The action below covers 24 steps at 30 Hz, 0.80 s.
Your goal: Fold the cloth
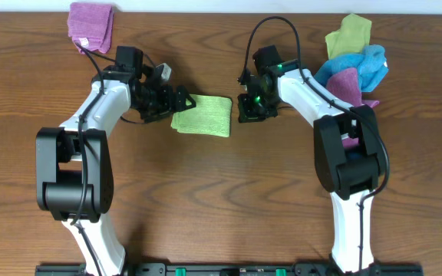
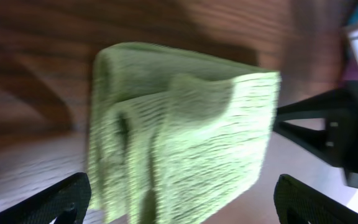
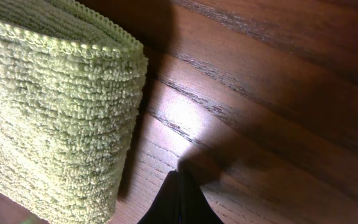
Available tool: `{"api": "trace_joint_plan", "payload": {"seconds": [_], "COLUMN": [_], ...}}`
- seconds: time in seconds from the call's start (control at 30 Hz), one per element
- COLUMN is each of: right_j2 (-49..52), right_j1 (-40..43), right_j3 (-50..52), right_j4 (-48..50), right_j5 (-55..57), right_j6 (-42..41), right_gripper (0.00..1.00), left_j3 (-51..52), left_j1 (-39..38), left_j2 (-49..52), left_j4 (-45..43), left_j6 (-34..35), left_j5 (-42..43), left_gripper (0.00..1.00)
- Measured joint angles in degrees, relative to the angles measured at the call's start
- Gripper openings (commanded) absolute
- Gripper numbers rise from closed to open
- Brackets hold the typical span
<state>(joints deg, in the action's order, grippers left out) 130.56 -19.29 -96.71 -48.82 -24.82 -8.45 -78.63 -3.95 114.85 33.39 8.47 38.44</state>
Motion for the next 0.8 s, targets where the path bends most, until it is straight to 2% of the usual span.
{"api": "trace_joint_plan", "payload": {"seconds": [0.27, 0.67, 0.8], "right_j2": [0.02, 0.0, 0.0], "right_j1": [0.0, 0.0, 0.0], "right_j3": [0.0, 0.0, 0.0], "right_j4": [-0.04, -0.13, -0.15], "right_j5": [0.0, 0.0, 0.0], "right_j6": [0.07, 0.15, 0.2], "right_gripper": [0.01, 0.01, 0.01], "left_j3": [0.0, 0.07, 0.07], "left_j1": [0.0, 0.0, 0.0], "left_j2": [0.02, 1.4, 3.48], "left_j4": [0.68, 0.22, -0.92], "left_j6": [-1.25, -1.27, -1.25], "left_j5": [-5.92, -5.6, -2.56], "left_gripper": [0.96, 0.95, 0.95]}}
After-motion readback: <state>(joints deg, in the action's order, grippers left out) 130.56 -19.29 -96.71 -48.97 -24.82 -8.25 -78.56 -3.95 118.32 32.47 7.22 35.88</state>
